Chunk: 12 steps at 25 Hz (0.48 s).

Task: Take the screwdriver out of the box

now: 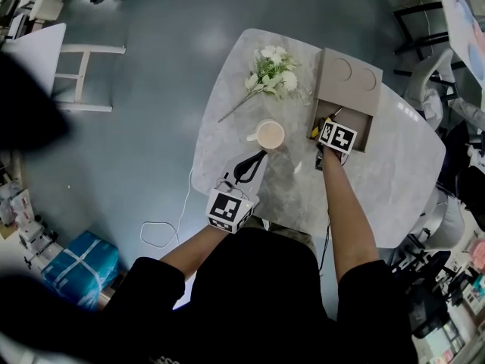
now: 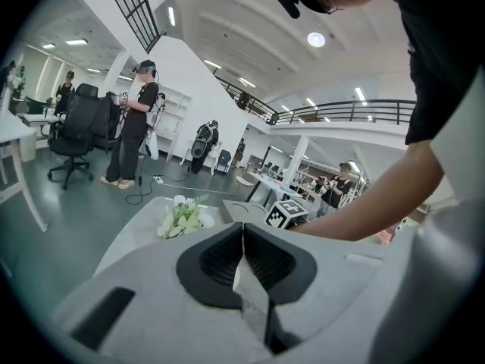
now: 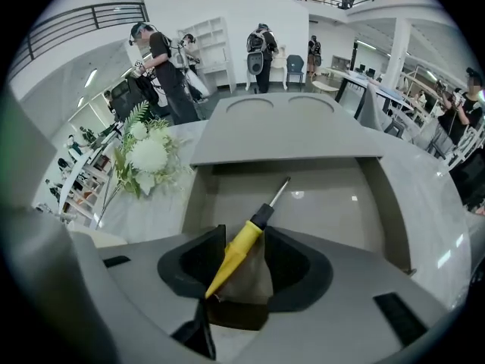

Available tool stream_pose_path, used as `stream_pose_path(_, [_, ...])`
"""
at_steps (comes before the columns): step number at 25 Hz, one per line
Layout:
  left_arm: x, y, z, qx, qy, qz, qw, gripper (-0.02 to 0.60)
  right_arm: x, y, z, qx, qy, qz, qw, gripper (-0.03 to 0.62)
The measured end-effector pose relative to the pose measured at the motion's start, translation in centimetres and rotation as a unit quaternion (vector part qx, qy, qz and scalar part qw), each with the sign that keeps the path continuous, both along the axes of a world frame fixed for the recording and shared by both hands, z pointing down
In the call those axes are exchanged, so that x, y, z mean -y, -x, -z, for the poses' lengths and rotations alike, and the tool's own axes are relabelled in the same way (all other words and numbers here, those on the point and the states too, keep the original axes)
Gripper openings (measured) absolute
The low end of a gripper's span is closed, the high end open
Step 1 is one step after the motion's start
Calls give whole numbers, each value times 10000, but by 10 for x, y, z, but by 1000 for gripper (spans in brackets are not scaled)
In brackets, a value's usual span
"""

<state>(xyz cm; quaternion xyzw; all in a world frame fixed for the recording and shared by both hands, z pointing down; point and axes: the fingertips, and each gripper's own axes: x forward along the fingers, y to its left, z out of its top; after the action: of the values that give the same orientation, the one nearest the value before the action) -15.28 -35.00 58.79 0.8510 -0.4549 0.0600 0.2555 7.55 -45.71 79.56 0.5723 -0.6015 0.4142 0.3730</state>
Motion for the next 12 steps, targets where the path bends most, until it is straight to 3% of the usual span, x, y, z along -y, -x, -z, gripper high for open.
stream_pose_path(5, [-1, 4, -1, -16, 20, 68, 10000, 17, 0, 1, -3, 265, 216, -109, 9994, 146])
stream_pose_path(12, [-5, 10, 5, 15, -56, 75, 10000, 17, 1, -4, 1, 468, 34, -316, 9984, 137])
